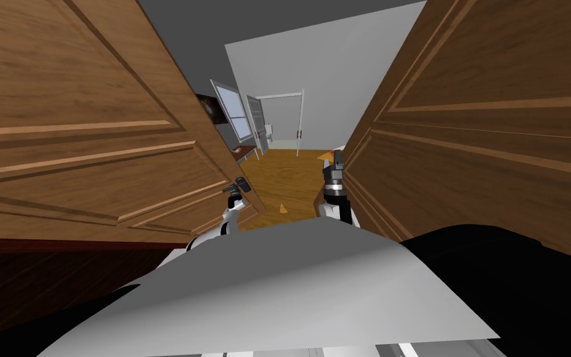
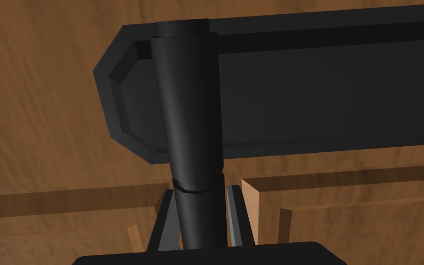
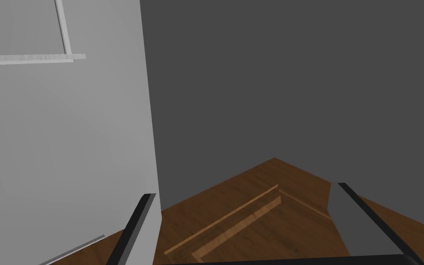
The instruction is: Push the door open
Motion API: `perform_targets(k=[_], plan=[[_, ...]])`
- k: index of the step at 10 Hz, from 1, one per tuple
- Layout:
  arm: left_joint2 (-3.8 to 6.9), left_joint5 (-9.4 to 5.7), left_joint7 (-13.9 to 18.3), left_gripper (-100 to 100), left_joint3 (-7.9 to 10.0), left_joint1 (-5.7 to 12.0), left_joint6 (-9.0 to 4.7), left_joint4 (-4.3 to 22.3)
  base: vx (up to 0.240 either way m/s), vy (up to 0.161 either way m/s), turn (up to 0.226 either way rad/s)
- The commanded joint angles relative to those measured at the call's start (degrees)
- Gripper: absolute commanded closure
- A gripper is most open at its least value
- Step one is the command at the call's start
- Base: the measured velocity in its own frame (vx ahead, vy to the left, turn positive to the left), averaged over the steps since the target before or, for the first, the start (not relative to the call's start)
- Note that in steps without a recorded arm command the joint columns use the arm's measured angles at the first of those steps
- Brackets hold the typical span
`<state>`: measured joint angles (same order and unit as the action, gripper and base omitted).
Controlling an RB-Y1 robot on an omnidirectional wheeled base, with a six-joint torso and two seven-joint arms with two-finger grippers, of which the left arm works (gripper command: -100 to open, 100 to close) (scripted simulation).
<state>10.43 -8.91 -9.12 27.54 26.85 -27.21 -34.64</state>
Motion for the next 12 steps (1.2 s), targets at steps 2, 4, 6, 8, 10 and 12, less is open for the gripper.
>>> perform_targets(k=[2,4,6,8,10,12], plan=[[0.69,-0.28,-0.2,100,0.78,0.5,-0.62,0.7,0.134,-0.051,0.044],[0.89,-0.58,-0.7,100,1.75,0.05,-0.4,0.2,0.077,-0.012,0.023],[1.25,-0.93,-1.2,100,2.86,-0.13,-0.47,0.2,0.191,-0.048,0.064],[1.69,-1.36,-1.8,100,4.21,-0.34,-0.55,0.2,0.2,-0.018,0.04],[2.16,-1.81,-2.4,100,5.64,-0.57,-0.64,0.3,0.194,-0.021,0.043],[2.6,-2.23,-3.0,100,6.99,-0.78,-0.72,0.3,0.183,-0.028,0.049]])
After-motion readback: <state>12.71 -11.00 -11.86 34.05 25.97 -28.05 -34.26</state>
